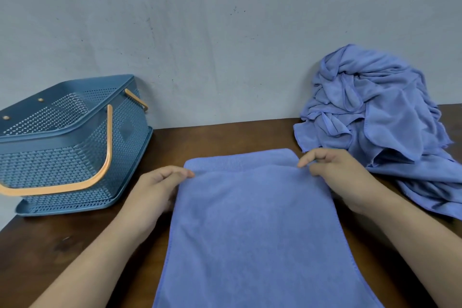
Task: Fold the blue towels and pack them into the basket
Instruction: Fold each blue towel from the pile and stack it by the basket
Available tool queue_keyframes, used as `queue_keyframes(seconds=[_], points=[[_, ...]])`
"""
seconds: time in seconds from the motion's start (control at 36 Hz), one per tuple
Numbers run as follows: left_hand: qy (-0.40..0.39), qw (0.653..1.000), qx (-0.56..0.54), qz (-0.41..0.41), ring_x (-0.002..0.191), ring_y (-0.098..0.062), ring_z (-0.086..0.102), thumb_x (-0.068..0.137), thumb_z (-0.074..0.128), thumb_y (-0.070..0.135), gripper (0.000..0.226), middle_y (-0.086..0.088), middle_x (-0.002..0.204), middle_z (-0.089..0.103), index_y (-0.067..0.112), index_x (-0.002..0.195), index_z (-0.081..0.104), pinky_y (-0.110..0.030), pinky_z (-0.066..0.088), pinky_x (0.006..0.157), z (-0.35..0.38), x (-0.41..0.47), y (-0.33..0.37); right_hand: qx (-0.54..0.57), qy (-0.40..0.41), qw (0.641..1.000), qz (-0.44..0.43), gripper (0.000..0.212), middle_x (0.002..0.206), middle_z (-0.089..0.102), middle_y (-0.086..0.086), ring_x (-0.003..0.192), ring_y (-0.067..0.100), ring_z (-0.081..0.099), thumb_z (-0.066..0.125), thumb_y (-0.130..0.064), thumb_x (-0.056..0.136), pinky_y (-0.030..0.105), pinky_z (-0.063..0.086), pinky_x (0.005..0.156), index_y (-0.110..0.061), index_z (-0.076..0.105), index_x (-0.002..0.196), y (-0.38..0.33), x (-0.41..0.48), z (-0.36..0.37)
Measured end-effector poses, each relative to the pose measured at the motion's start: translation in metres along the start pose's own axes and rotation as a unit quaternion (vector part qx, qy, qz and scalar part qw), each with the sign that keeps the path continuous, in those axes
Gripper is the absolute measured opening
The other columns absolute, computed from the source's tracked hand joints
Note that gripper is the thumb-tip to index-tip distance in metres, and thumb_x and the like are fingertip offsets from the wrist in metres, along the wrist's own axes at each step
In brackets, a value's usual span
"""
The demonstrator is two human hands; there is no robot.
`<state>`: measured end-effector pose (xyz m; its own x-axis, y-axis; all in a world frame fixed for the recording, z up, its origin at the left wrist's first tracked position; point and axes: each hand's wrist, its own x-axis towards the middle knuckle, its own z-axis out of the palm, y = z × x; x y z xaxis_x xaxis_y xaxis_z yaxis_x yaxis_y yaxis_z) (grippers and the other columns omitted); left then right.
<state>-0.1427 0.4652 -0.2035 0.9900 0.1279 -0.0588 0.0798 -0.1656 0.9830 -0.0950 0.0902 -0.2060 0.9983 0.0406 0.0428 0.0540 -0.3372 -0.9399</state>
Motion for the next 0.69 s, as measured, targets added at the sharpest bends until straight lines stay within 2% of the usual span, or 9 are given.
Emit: queue_keyframes(seconds=[0.06, 0.14, 0.22, 0.28, 0.33, 0.39, 0.47, 0.56, 0.69], points=[[0.041, 0.998, -0.032, 0.044, 0.093, -0.028, 0.065, 0.098, 0.067, 0.031, 0.019, -0.016, 0.109, 0.075, 0.019, 0.103, 0.081, -0.045, 0.046, 0.083, 0.001, 0.002, 0.003, 0.047, 0.037, 0.998, -0.008, 0.034, 0.078, 0.068, 0.011, 0.077, 0.024, 0.049, 0.055, 0.0, 0.092, 0.035, 0.038, 0.077, -0.022, 0.08, 0.087, -0.002, 0.003, 0.003], [0.063, 0.994, 0.005, 0.084, 0.114, -0.013, 0.071, 0.105, 0.064, 0.021, 0.02, 0.007, 0.119, 0.077, 0.03, 0.116, 0.078, -0.039, 0.05, 0.102, 0.006, 0.006, 0.002, 0.064, 0.079, 0.994, -0.027, 0.037, 0.113, 0.074, 0.015, 0.089, 0.024, 0.06, 0.058, -0.007, 0.096, 0.041, 0.046, 0.086, -0.035, 0.079, 0.105, 0.0, 0.013, 0.013], [0.032, 0.995, 0.075, 0.052, 0.119, -0.001, 0.067, 0.096, 0.074, 0.029, 0.033, 0.017, 0.127, 0.072, 0.036, 0.128, 0.069, -0.036, 0.049, 0.111, 0.008, 0.013, -0.008, 0.044, 0.039, 0.998, -0.024, 0.035, 0.121, 0.07, -0.011, 0.103, 0.0, 0.066, 0.066, -0.014, 0.102, 0.023, 0.051, 0.095, -0.043, 0.073, 0.121, 0.006, 0.018, 0.022], [0.024, 0.991, 0.125, 0.042, 0.124, 0.002, 0.063, 0.084, 0.073, 0.041, 0.044, 0.022, 0.13, 0.07, 0.039, 0.128, 0.069, -0.039, 0.046, 0.115, 0.005, 0.016, -0.012, 0.004, 0.006, 1.0, -0.021, 0.032, 0.123, 0.07, -0.016, 0.106, -0.011, 0.065, 0.073, -0.016, 0.099, 0.012, 0.047, 0.088, -0.037, 0.073, 0.122, 0.011, 0.017, 0.024], [0.01, 0.989, 0.141, 0.031, 0.122, 0.0, 0.065, 0.081, 0.07, 0.044, 0.044, 0.022, 0.127, 0.072, 0.042, 0.126, 0.071, -0.042, 0.049, 0.113, 0.003, 0.016, -0.012, -0.032, 0.001, 0.999, -0.026, 0.031, 0.117, 0.072, -0.02, 0.103, -0.012, 0.066, 0.077, -0.012, 0.095, 0.007, 0.047, 0.08, -0.034, 0.075, 0.118, 0.016, 0.015, 0.023], [0.007, 0.988, 0.152, 0.021, 0.115, -0.003, 0.069, 0.082, 0.07, 0.044, 0.042, 0.021, 0.122, 0.074, 0.044, 0.124, 0.072, -0.042, 0.052, 0.109, 0.003, 0.015, -0.012, -0.056, 0.009, 0.998, -0.025, 0.031, 0.093, 0.075, -0.023, 0.088, -0.004, 0.071, 0.077, -0.007, 0.094, 0.004, 0.046, 0.069, -0.031, 0.076, 0.114, 0.015, 0.013, 0.022], [0.022, 0.988, 0.147, 0.029, 0.117, 0.002, 0.066, 0.094, 0.074, 0.035, 0.031, 0.018, 0.125, 0.073, 0.041, 0.125, 0.073, -0.033, 0.05, 0.108, 0.006, 0.016, -0.01, -0.096, 0.014, 0.995, -0.022, 0.036, 0.082, 0.075, -0.015, 0.068, 0.003, 0.068, 0.074, -0.007, 0.094, 0.007, 0.045, 0.062, -0.03, 0.074, 0.122, 0.017, 0.014, 0.023], [0.059, 0.99, 0.113, 0.064, 0.111, 0.003, 0.068, 0.101, 0.069, 0.025, 0.024, 0.014, 0.117, 0.076, 0.035, 0.122, 0.076, -0.024, 0.05, 0.094, 0.009, 0.02, 0.004, -0.113, 0.016, 0.993, -0.019, 0.042, 0.064, 0.063, -0.023, 0.054, -0.003, 0.057, 0.071, -0.005, 0.095, 0.008, 0.041, 0.056, -0.025, 0.07, 0.132, 0.017, 0.014, 0.023], [0.079, 0.975, 0.173, 0.111, 0.092, -0.006, 0.068, 0.104, 0.062, 0.024, 0.02, 0.01, 0.098, 0.077, 0.037, 0.109, 0.077, -0.024, 0.047, 0.08, 0.01, 0.038, 0.008, -0.107, 0.012, 0.994, -0.014, 0.053, 0.074, 0.067, 0.003, 0.053, 0.004, 0.052, 0.068, -0.003, 0.093, 0.018, 0.042, 0.058, -0.028, 0.065, 0.14, 0.018, 0.015, 0.022]])
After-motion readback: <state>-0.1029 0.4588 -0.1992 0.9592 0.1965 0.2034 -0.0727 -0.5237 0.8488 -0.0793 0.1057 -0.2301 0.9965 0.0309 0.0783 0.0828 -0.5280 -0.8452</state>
